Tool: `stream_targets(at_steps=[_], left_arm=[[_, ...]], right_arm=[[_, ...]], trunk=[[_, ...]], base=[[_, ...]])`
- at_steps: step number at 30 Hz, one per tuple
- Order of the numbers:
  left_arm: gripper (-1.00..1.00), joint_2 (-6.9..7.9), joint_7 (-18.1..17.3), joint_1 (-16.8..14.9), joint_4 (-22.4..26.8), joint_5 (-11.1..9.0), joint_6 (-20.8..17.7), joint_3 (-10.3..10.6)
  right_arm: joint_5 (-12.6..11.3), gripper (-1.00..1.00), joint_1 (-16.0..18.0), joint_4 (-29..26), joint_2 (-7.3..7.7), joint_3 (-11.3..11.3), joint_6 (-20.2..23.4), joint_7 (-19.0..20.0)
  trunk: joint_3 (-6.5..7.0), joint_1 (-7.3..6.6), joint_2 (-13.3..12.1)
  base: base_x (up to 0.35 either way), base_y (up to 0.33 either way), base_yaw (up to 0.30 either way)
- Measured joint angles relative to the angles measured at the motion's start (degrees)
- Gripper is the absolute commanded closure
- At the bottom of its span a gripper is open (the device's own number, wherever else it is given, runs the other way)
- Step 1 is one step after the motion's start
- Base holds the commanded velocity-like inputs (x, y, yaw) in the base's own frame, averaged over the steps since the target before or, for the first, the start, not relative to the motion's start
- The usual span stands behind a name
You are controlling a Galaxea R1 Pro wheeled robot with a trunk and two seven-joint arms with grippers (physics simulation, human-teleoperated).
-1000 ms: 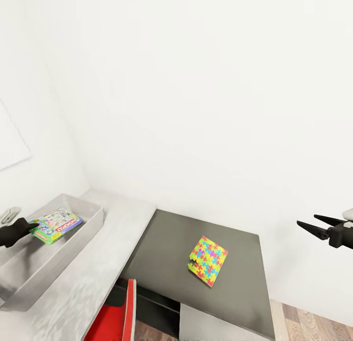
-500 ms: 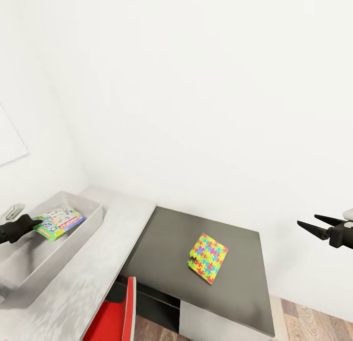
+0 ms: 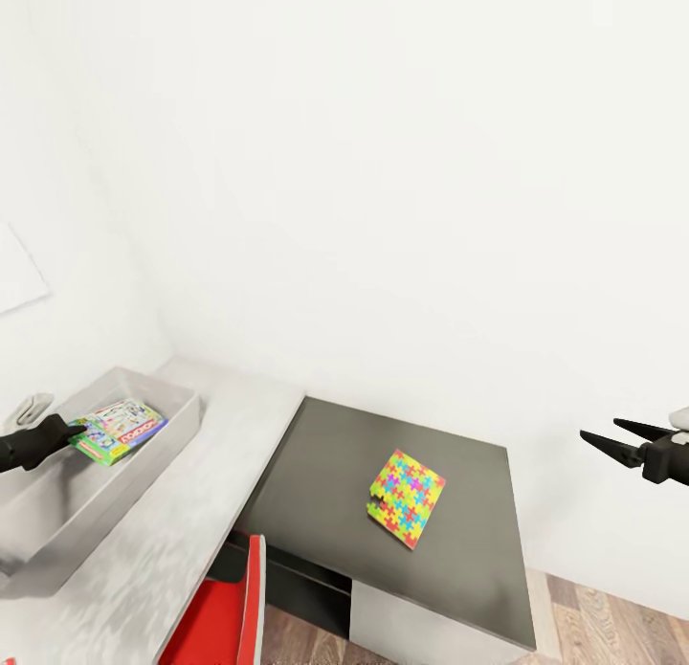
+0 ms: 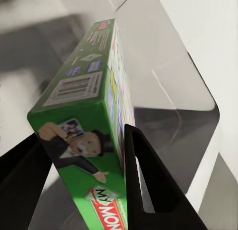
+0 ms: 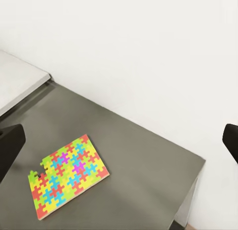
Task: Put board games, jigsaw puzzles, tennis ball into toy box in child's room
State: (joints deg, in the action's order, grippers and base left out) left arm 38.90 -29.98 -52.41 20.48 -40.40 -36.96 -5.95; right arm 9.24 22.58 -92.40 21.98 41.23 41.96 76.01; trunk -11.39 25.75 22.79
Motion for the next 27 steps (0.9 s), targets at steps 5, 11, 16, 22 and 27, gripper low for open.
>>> stream_targets(at_steps=[5, 11, 16, 22, 27], left_arm=[[1.0, 0.02, 0.0, -0.1, -0.1, 0.0, 0.1, 0.0], [1.0, 0.1, 0.0, -0.2, -0.1, 0.0, 0.1, -0.1], [1.0, 0.31, 0.0, -1.5, -0.1, 0.0, 0.1, -0.1], [1.0, 0.39, 0.1, -2.6, -0.2, 0.0, 0.1, -0.1], [1.0, 0.4, 0.1, -3.0, -0.2, 1.4, 0.1, 0.0]], right_arm=[[0.0, -1.0, 0.0, 0.0, 0.0, 0.0, 0.0, 0.0], [0.0, -1.0, 0.0, 0.0, 0.0, 0.0, 0.0, 0.0], [0.0, -1.0, -0.1, 0.0, -0.01, -0.1, -0.3, 0.0], [0.0, -1.0, -0.1, 0.0, -0.04, -0.1, -0.4, 0.0], [0.0, -1.0, -0.1, 0.0, -0.01, -0.1, -0.4, 0.0]], trunk=[[-0.46, 0.0, 0.0], [-1.0, 0.0, 0.0], [-1.46, 0.0, 0.0], [-2.0, 0.0, 0.0], [-2.46, 0.0, 0.0]], base=[[0.0, 0.0, 0.0], [0.0, 0.0, 0.0], [0.0, 0.0, 0.0], [0.0, 0.0, 0.0], [0.0, 0.0, 0.0]])
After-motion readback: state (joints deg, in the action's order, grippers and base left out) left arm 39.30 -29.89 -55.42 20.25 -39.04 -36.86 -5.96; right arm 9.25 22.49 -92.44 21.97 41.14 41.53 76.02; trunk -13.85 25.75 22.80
